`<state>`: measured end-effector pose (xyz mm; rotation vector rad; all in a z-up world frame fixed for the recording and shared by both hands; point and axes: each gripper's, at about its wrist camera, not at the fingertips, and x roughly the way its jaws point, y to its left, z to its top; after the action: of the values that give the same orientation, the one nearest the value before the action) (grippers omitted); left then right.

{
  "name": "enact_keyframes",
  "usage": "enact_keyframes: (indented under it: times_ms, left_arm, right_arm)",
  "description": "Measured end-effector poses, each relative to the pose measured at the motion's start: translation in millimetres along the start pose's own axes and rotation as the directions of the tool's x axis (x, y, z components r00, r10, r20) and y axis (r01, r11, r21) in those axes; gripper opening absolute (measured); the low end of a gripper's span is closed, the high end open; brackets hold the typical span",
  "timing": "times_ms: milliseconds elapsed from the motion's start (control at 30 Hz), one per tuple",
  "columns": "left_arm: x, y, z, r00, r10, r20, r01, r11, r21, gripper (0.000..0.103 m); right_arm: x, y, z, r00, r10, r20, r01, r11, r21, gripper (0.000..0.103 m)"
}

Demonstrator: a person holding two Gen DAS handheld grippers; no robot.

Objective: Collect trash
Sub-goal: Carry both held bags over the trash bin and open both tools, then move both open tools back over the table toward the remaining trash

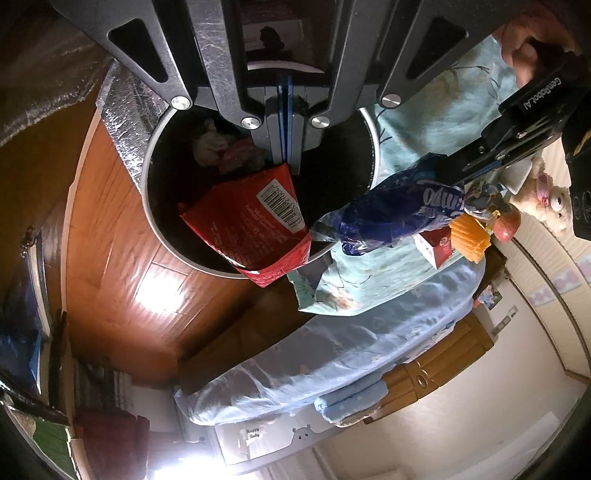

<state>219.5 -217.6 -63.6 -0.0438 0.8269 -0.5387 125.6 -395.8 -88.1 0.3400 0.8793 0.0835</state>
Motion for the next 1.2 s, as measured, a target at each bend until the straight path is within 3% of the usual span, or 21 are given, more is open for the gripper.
enact_keyframes:
  times_ms: [733, 800, 867, 933, 1000, 1133, 1200]
  left_arm:
    - [15.4, -13.1, 5.7, 0.999, -0.007, -0.033, 0.006, 1.0, -0.004, 0.019]
    - [15.6, -13.1, 6.7, 1.0, -0.003, -0.03, 0.003, 1.0, -0.009, 0.023]
    - [13.9, -13.1, 6.6, 1.0, -0.001, -0.029, 0.0, 1.0, -0.012, 0.038]
    - [10.1, -12.4, 5.9, 1.0, 0.008, -0.021, -0.008, 1.0, -0.018, 0.052]
    - [5.2, -11.1, 3.9, 1.0, 0.013, -0.013, -0.013, 1.0, -0.021, 0.053]
    - [-8.0, -2.3, -3.5, 1.0, 0.018, -0.006, -0.018, 0.999, -0.041, 0.057]
    - [-17.1, 4.5, -9.6, 0.999, 0.034, -0.002, -0.034, 0.998, -0.049, 0.058]
  right_arm:
    - [13.1, -10.2, 9.4, 0.999, -0.014, -0.042, 0.014, 1.0, 0.003, 0.001]
    - [13.2, -10.7, 9.5, 0.999, -0.02, -0.04, 0.02, 1.0, 0.002, 0.006]
    - [12.3, -10.3, 10.1, 0.999, -0.03, -0.034, 0.03, 1.0, -0.008, 0.007]
    - [11.0, -11.0, 9.8, 0.999, -0.032, -0.034, 0.032, 0.999, -0.004, 0.017]
    - [9.6, -12.3, 9.1, 0.999, -0.02, -0.031, 0.02, 1.0, 0.005, 0.045]
    - [3.4, -11.2, 7.4, 1.0, -0.007, -0.013, 0.007, 1.0, 0.014, 0.05]
    - [0.4, -8.0, 7.1, 1.0, 0.006, -0.002, -0.006, 1.0, 0.017, 0.063]
